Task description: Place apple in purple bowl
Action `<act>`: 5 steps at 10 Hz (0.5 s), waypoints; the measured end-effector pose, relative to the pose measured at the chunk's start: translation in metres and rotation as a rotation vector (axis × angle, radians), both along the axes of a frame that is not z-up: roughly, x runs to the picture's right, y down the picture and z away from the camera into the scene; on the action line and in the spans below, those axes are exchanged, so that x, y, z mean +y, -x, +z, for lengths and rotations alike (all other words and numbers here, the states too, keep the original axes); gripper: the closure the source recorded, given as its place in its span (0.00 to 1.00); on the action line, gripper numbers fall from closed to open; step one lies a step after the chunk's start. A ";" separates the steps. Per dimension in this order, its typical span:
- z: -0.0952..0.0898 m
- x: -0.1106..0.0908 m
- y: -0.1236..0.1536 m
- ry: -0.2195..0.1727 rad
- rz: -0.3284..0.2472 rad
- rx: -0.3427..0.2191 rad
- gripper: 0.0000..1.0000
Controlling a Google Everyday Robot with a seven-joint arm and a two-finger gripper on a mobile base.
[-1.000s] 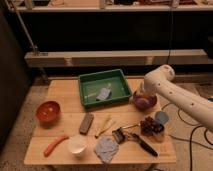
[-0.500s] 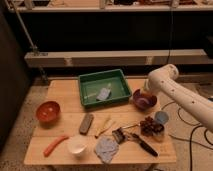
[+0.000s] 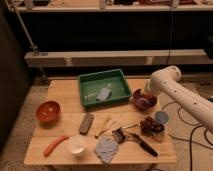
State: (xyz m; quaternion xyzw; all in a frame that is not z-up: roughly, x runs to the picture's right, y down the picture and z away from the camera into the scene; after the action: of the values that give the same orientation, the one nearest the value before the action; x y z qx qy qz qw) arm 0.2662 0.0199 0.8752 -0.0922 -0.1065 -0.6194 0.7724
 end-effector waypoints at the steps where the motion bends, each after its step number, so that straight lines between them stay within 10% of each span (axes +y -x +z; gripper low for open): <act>1: 0.001 0.000 0.002 0.000 -0.001 -0.007 0.54; 5: 0.004 0.002 0.008 0.005 -0.011 -0.017 0.20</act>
State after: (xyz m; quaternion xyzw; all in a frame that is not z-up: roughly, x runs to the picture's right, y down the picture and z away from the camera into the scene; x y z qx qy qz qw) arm 0.2583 0.0218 0.8796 -0.0893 -0.1143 -0.6241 0.7678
